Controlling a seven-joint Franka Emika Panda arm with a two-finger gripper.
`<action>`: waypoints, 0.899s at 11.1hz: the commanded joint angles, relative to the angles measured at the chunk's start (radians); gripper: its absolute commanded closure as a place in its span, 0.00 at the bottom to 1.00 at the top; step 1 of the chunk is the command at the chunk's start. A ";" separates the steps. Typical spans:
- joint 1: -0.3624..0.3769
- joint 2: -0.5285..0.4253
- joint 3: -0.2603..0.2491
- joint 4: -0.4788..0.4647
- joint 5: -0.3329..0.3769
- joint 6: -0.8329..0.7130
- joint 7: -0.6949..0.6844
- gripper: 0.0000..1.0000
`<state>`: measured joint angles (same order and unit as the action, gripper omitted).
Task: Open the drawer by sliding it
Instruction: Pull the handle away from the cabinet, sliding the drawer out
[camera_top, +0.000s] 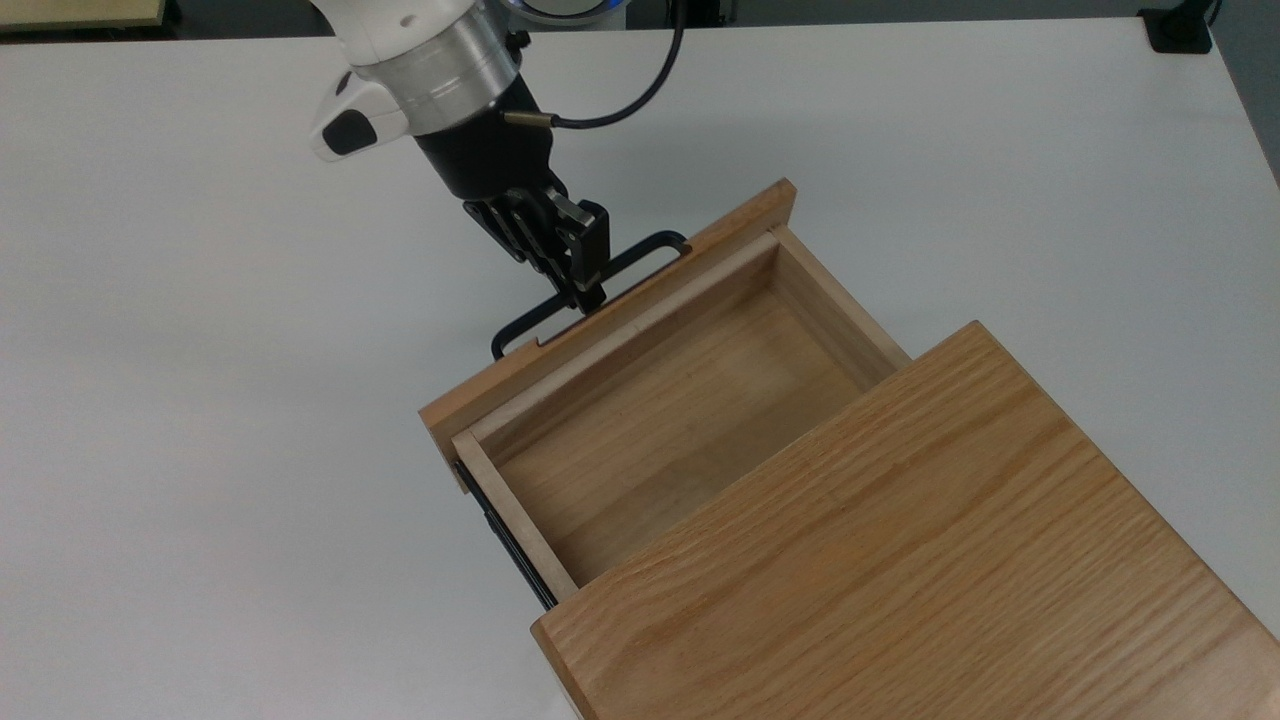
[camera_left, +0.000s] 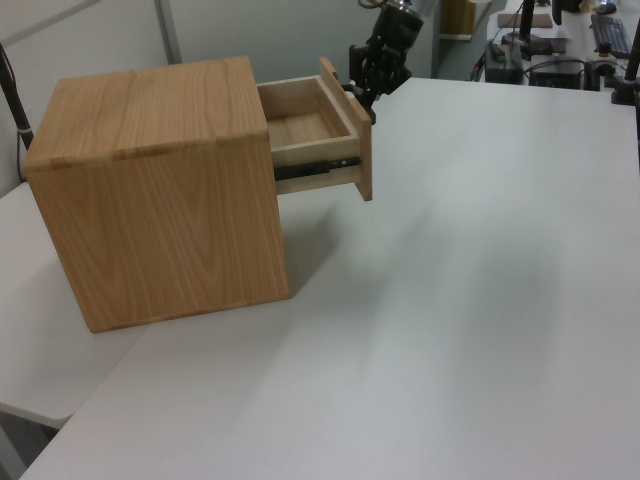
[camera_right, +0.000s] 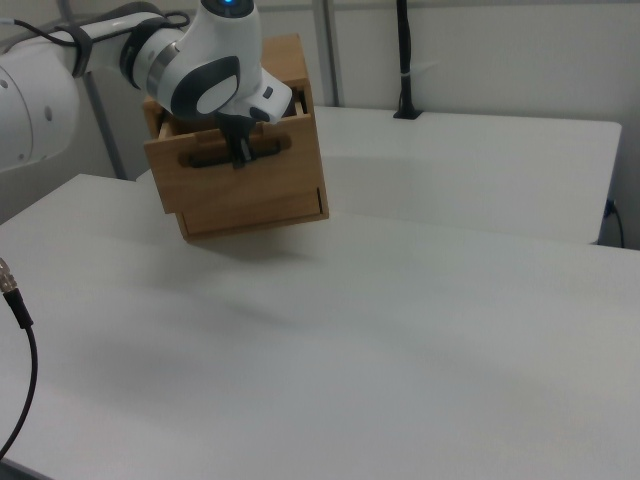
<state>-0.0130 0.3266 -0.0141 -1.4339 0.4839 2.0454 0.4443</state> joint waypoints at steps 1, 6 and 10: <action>-0.001 -0.075 -0.010 -0.039 -0.008 -0.071 -0.205 0.98; -0.002 -0.095 -0.053 -0.040 -0.008 -0.181 -0.334 0.97; -0.025 -0.110 -0.064 -0.040 -0.008 -0.263 -0.413 0.93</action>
<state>-0.0336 0.2994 -0.0866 -1.4326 0.4828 1.8705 0.2819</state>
